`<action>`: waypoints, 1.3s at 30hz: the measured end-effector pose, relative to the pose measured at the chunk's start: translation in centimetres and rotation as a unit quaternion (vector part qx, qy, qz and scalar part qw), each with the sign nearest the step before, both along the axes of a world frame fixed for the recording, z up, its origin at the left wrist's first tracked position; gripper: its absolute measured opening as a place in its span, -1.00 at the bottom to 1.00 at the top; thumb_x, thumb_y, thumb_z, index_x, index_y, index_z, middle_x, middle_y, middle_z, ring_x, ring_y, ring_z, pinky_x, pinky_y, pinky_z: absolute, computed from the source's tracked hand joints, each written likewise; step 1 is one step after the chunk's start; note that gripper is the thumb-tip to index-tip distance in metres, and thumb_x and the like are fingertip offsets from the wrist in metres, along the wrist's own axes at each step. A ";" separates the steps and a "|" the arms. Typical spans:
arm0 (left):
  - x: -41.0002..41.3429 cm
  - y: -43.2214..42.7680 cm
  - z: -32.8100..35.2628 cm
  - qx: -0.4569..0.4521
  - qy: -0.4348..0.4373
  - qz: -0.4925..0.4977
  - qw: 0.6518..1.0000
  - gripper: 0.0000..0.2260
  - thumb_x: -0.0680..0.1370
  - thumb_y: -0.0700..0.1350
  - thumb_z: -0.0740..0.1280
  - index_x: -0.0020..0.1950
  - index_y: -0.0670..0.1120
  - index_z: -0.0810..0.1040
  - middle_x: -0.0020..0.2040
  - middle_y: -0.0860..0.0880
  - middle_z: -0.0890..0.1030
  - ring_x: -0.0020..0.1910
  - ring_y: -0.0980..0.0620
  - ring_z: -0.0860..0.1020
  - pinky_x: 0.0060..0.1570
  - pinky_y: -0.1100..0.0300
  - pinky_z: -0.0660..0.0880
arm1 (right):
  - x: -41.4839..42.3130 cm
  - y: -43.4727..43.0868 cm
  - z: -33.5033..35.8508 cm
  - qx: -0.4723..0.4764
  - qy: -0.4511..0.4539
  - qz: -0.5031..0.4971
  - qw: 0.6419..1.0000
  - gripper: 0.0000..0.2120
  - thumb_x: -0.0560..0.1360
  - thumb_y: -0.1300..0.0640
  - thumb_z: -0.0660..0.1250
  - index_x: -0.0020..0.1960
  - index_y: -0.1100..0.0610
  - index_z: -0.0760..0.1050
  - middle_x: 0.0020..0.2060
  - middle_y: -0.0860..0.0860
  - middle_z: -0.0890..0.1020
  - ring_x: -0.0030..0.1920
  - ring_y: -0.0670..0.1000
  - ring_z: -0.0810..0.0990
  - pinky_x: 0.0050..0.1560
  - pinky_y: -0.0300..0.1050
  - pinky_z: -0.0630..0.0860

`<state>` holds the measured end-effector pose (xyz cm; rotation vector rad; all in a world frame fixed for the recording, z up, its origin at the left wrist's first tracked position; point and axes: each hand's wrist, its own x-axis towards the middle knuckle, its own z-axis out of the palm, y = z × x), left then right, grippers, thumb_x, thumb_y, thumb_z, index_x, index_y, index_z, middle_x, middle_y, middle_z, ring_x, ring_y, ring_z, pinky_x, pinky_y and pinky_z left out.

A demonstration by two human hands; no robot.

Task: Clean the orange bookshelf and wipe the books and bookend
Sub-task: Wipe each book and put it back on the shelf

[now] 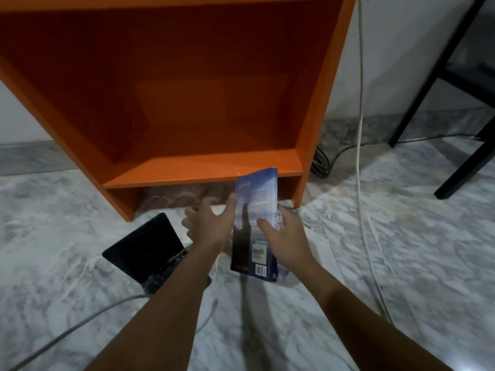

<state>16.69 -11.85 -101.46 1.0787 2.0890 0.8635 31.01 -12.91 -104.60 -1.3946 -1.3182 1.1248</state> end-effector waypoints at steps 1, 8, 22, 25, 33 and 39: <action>0.3 0.0 0.9 0.025 -0.029 -0.041 0.998 -0.36 0.37 0.52 0.25 0.19 0.07 0.50 0.38 -0.08 0.33 0.39 -0.13 0.30 0.36 -0.09 0.30 | -0.7 -0.4 0.1 0.034 -0.035 -0.007 0.999 -0.87 0.53 0.18 0.36 -0.02 -0.05 0.56 -0.15 -0.09 0.66 -0.18 -0.15 0.64 -0.22 -0.28 0.53; 0.1 0.4 2.7 0.063 -0.134 -0.097 0.984 -0.42 0.54 0.35 0.21 0.16 -0.18 0.52 0.07 -0.17 0.61 0.09 -0.18 0.60 0.11 -0.06 0.52 | -5.2 -2.7 0.4 0.179 -0.165 0.028 0.970 -0.67 0.53 0.04 0.35 0.27 0.06 0.46 -0.03 -0.06 0.51 -0.09 -0.08 0.53 -0.17 -0.19 0.50; -4.8 -1.4 1.8 0.000 -0.362 -0.079 0.929 -0.69 0.67 0.02 0.19 0.15 -0.18 0.60 0.02 -0.20 0.71 0.03 -0.23 0.67 0.11 -0.16 0.57 | -3.7 0.6 -1.5 0.189 -0.209 -0.027 0.959 -0.63 0.65 -0.08 0.04 0.34 0.00 0.45 0.07 -0.05 0.48 0.08 -0.02 0.48 0.00 -0.09 0.47; -5.0 -1.5 1.7 -0.035 -0.372 -0.131 0.918 -0.68 0.60 -0.11 0.27 0.22 -0.32 0.54 0.07 -0.35 0.60 0.00 -0.28 0.58 0.11 -0.14 0.51 | -4.4 1.0 -0.2 0.316 -0.234 0.140 0.908 -0.61 0.64 0.01 0.06 0.36 0.08 0.49 0.01 0.00 0.49 -0.01 -0.10 0.41 -0.09 -0.25 0.39; -4.8 -1.8 1.8 -0.043 -0.308 -0.216 0.925 -0.84 0.65 -0.27 0.22 0.14 -0.18 0.58 -0.06 -0.16 0.70 -0.14 -0.05 0.67 -0.15 0.07 0.63 | -3.0 4.8 -1.0 0.215 -0.210 0.035 0.953 -0.70 0.67 0.10 0.14 0.31 0.11 0.53 0.04 0.08 0.53 -0.02 0.07 0.56 -0.08 -0.10 0.49; -5.1 -1.4 2.5 -0.060 -0.253 -0.256 0.931 -0.87 0.62 -0.34 0.22 0.05 -0.27 0.57 -0.02 -0.30 0.62 -0.05 -0.20 0.58 0.00 0.03 0.56 | -4.6 3.3 0.7 0.417 -0.211 0.137 0.873 -0.72 0.59 0.11 0.28 0.26 0.14 0.58 -0.06 0.07 0.57 -0.11 -0.03 0.52 -0.14 -0.32 0.43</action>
